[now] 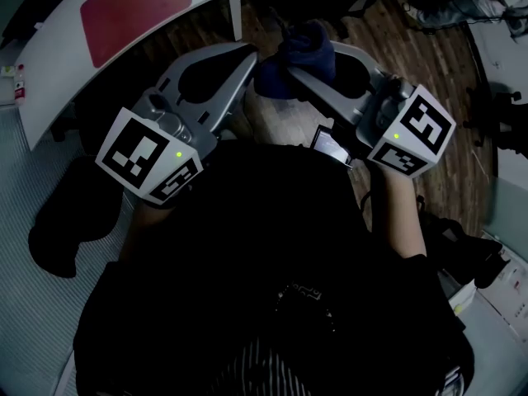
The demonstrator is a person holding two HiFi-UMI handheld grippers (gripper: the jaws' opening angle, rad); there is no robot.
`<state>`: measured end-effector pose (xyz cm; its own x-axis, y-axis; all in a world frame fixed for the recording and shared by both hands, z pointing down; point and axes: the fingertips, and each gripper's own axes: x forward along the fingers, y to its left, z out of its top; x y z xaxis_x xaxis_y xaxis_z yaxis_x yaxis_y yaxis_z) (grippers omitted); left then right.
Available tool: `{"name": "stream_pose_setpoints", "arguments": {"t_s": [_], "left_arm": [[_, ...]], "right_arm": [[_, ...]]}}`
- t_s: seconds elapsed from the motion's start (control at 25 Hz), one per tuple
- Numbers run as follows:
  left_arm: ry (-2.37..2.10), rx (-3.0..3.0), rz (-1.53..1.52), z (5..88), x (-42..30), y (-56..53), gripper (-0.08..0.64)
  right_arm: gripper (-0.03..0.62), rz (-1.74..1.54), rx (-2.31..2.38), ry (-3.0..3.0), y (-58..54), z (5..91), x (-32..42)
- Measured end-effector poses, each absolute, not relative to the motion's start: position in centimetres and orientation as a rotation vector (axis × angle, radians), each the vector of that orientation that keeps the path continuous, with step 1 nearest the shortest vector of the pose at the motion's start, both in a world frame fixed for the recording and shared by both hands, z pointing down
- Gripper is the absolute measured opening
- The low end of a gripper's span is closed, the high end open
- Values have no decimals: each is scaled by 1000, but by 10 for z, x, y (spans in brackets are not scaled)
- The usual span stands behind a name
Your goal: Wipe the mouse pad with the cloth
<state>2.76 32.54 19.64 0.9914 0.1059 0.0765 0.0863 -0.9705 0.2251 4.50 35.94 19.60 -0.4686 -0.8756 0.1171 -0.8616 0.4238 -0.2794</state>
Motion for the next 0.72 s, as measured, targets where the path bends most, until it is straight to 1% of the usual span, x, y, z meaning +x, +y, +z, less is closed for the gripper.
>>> {"name": "stream_pose_setpoints", "arguments": {"t_s": [0.32, 0.52, 0.72], "left_arm": [[32, 2861, 105, 209, -26, 253, 0], [-68, 2798, 103, 230, -78, 173, 0], [-132, 2819, 96, 220, -78, 203, 0]], "right_arm": [[101, -545, -1566, 2671, 291, 210, -2], [102, -625, -1526, 2695, 211, 229, -45], [103, -593, -1447, 2747, 234, 213, -40]]}}
